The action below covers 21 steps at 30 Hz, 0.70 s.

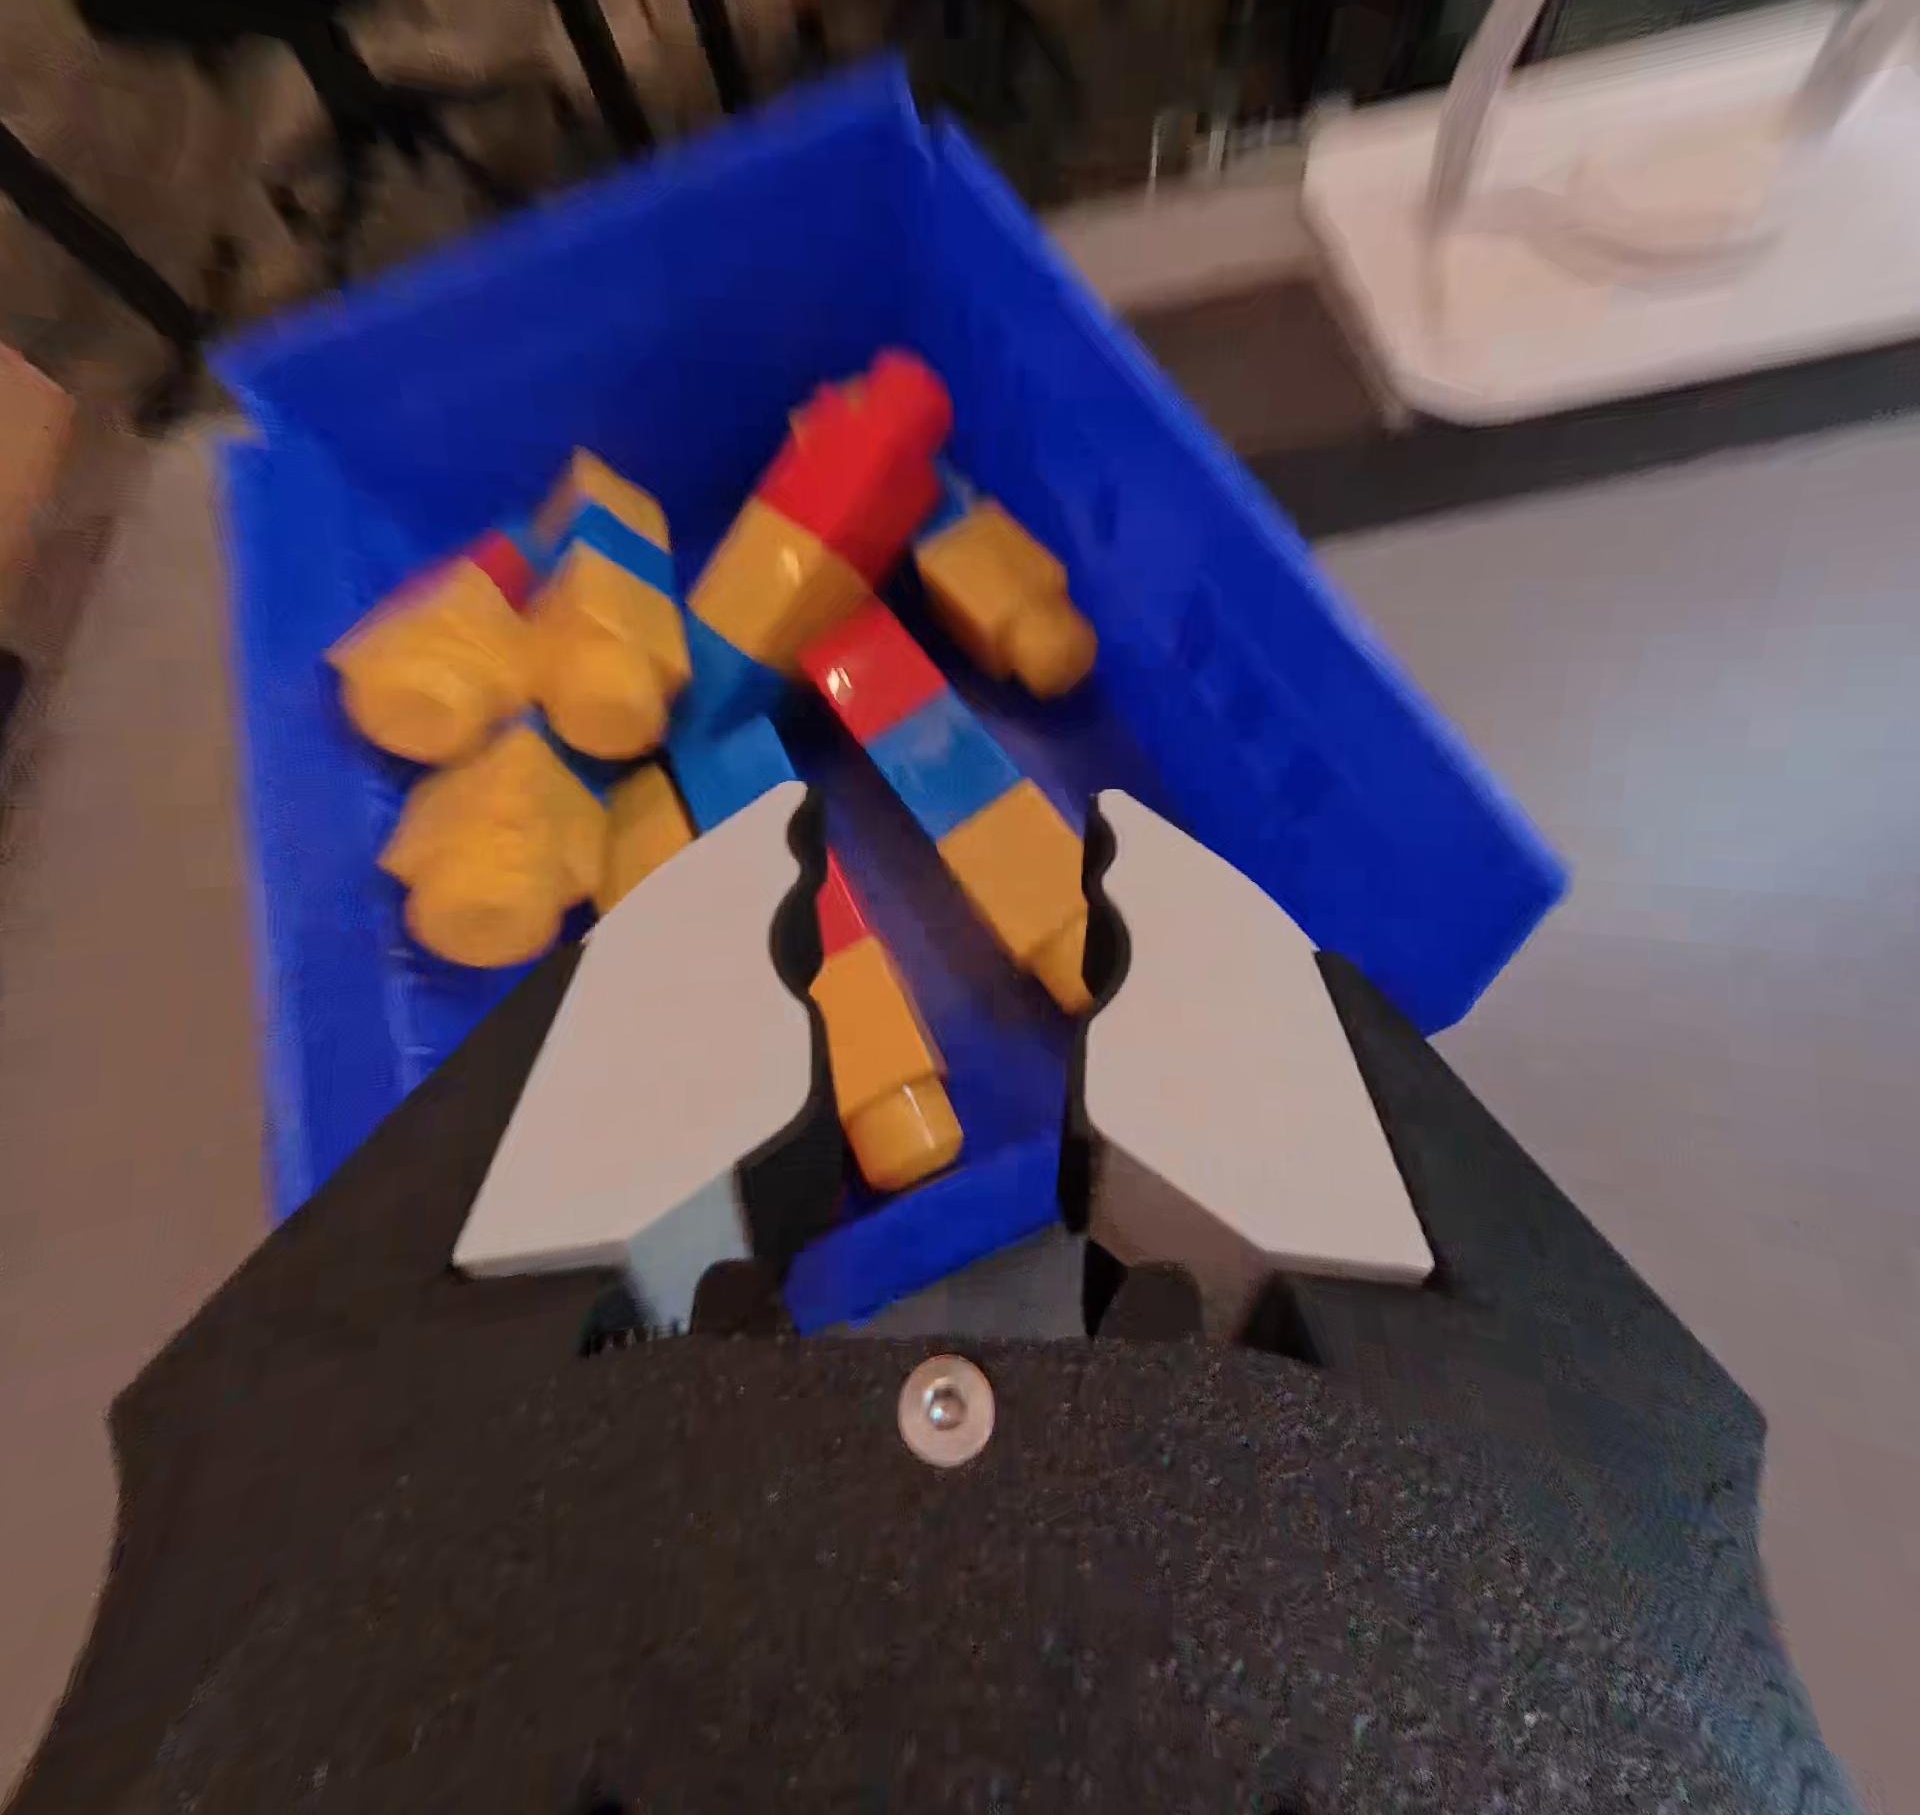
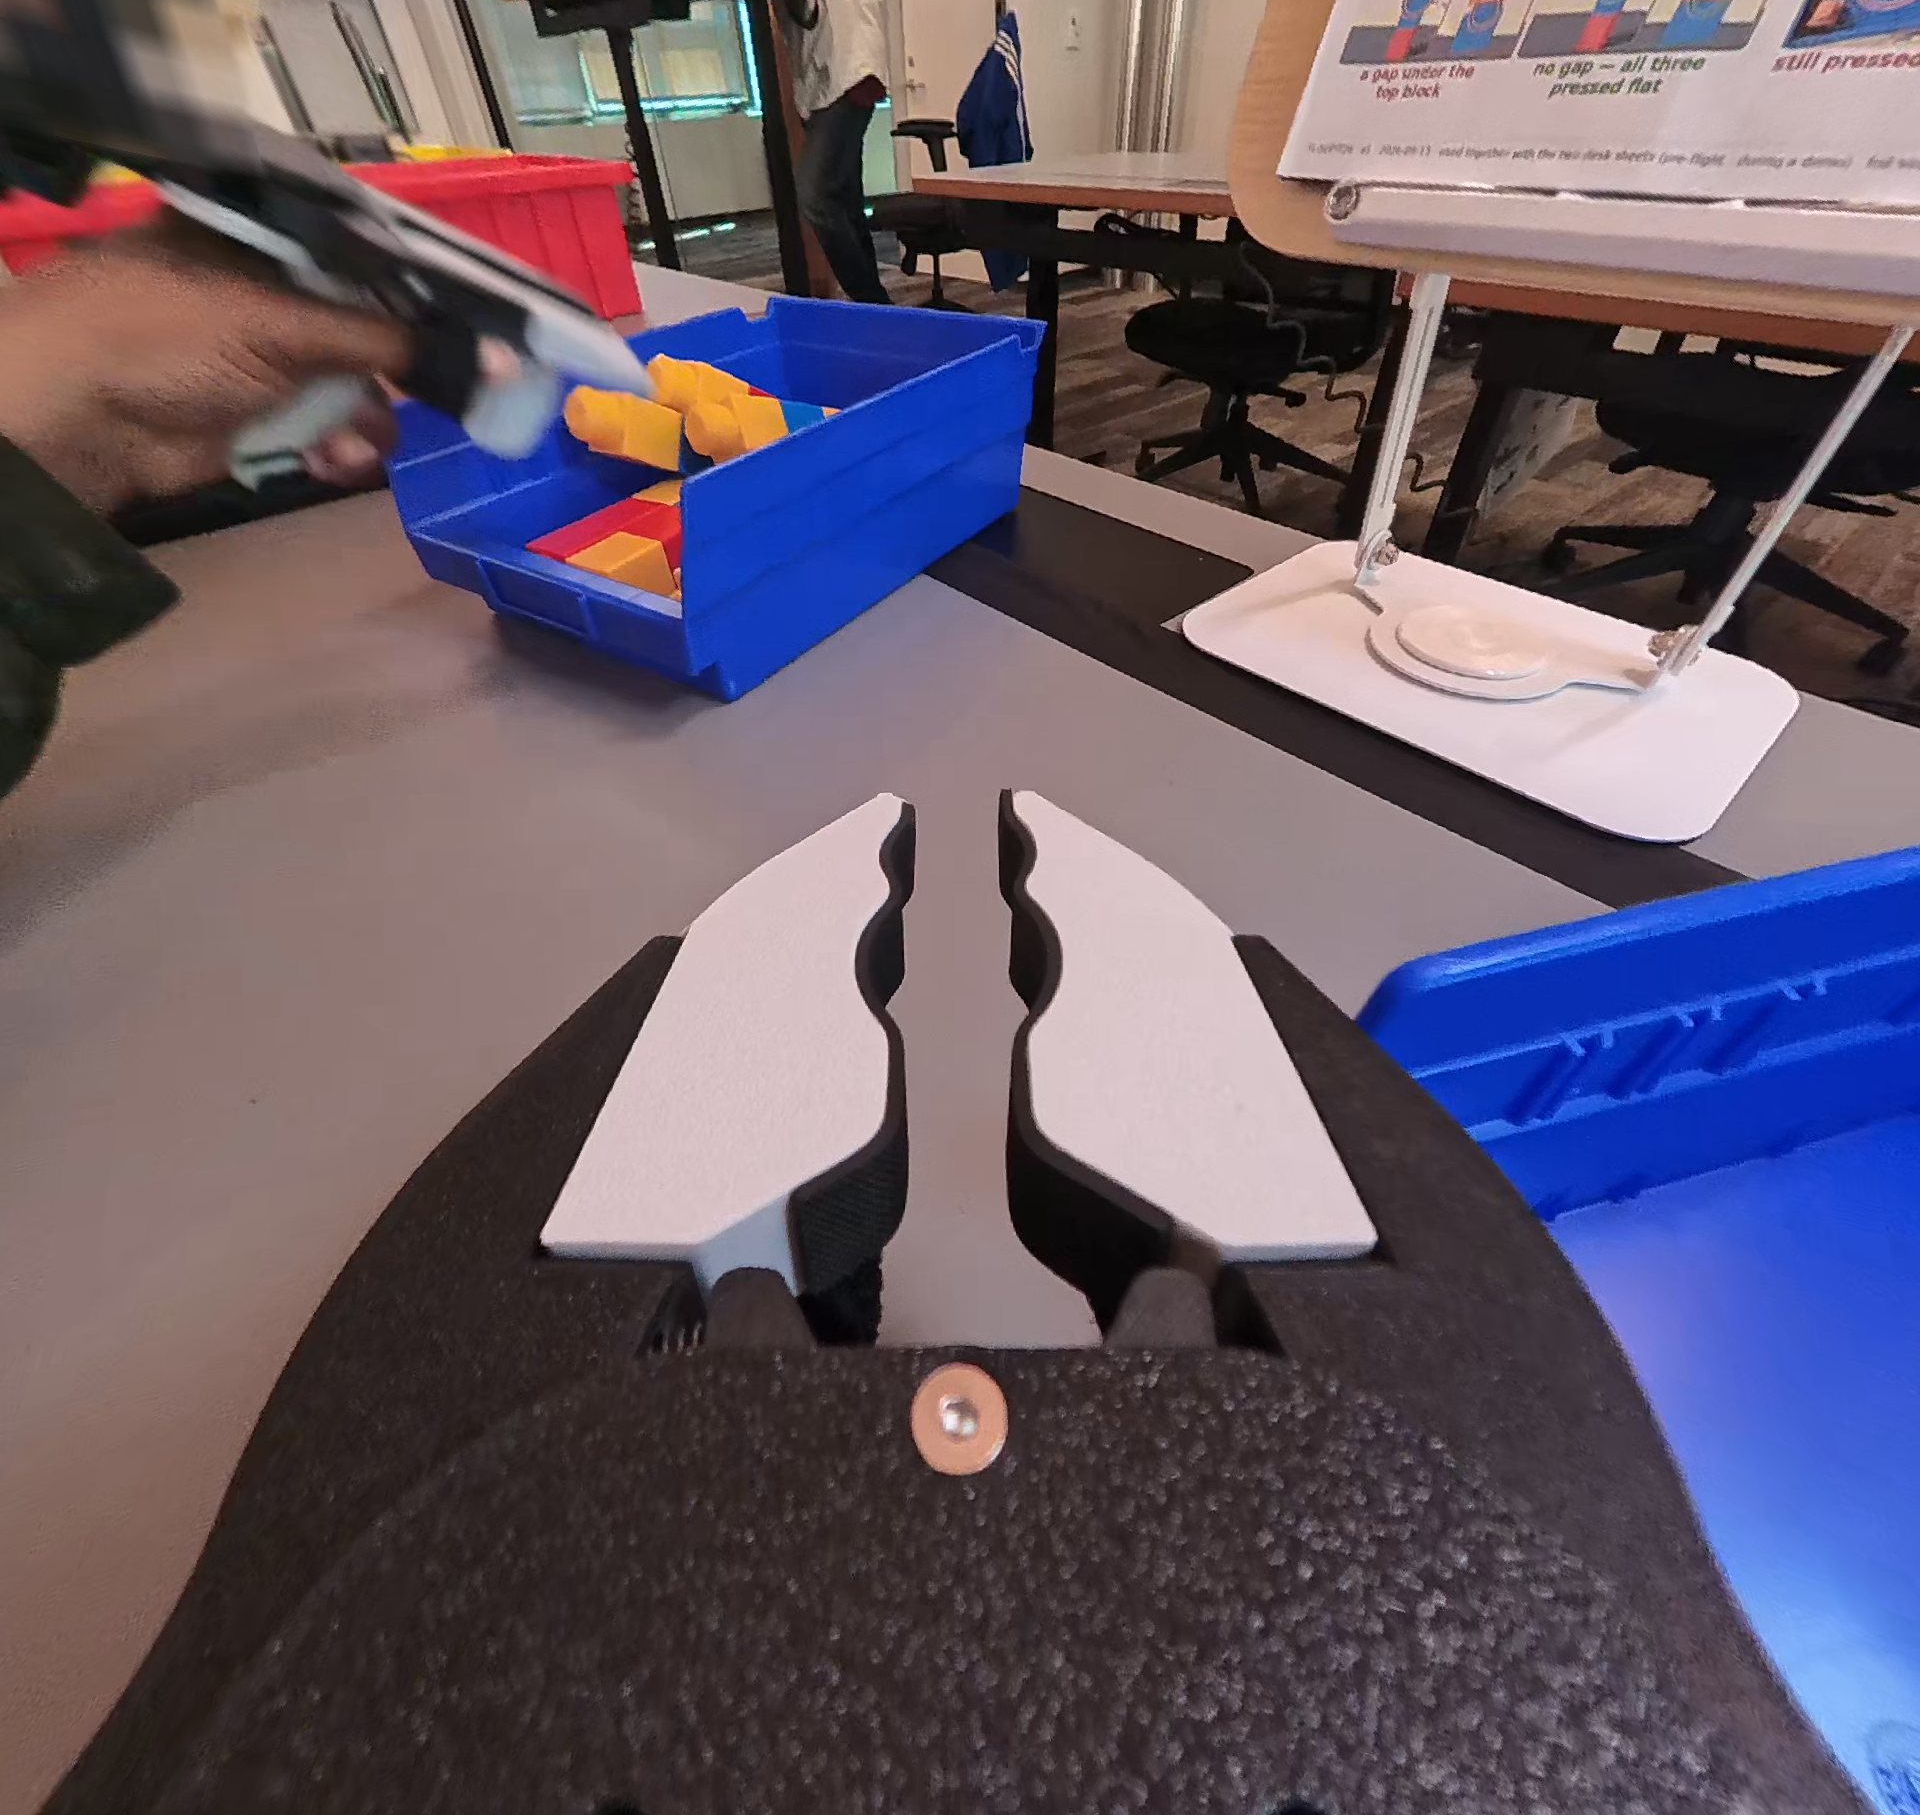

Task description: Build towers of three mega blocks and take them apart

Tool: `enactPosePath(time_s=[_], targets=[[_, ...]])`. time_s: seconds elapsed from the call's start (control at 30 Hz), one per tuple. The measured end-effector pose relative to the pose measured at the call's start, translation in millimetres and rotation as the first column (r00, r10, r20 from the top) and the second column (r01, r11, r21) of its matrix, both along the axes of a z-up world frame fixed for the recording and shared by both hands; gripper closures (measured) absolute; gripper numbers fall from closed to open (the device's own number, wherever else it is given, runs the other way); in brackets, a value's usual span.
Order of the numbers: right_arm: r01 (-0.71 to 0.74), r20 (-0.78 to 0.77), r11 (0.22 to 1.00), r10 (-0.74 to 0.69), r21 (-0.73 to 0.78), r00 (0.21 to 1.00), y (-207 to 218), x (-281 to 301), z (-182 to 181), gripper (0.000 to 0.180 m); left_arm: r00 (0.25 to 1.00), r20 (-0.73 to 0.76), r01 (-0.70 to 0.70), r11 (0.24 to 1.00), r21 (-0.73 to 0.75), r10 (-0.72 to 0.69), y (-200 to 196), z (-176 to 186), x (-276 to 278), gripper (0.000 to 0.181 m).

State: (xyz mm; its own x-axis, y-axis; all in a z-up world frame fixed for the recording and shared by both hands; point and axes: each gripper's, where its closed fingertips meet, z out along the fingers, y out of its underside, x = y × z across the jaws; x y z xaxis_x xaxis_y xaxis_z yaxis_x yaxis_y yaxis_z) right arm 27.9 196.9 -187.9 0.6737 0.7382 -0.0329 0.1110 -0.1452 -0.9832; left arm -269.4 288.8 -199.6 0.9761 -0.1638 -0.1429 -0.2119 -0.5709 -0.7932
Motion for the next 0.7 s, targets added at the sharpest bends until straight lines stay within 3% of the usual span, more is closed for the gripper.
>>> enactPosePath(time_s=[0.07,0.2,0.3,0.5,0.57,0.63,0.7], targets=[[-0.004,0.001,1.000,0.004,-0.001,1.000,-1,-1,0,0.164,0.998,-0.061,0.013,0.984,-0.178,-0.024,5,-44,7,0.126],[-0.013,-0.003,1.000,0.013,-0.019,1.000,0,-4,-2,0.164,0.993,-0.121,-0.019,0.965,-0.260,-0.013,18,-53,5,0.140],[-0.024,-0.001,0.999,0.024,-0.036,1.000,0,-6,-6,0.164,0.992,-0.123,-0.017,0.924,-0.382,-0.033,25,-74,6,0.129],[-0.035,-0.005,0.998,0.035,-0.051,0.999,-1,-7,-8,0.164,0.976,-0.217,-0.056,0.940,-0.337,-0.020,40,-75,-1,0.137],[-0.034,0.000,0.998,0.034,-0.053,0.999,-1,-7,-9,0.164,0.957,-0.290,-0.104,0.917,-0.386,-0.014,32,-84,-12,0.122],[-0.027,0.011,0.999,0.027,-0.045,1.000,-2,-6,-9,0.164,0.961,-0.277,-0.107,0.910,-0.400,-0.009,25,-84,-12,0.117],[-0.023,0.006,0.999,0.023,-0.039,1.000,-2,-6,-6,0.164,0.969,-0.246,-0.085,0.904,-0.419,-0.023,21,-85,-9,0.125]])
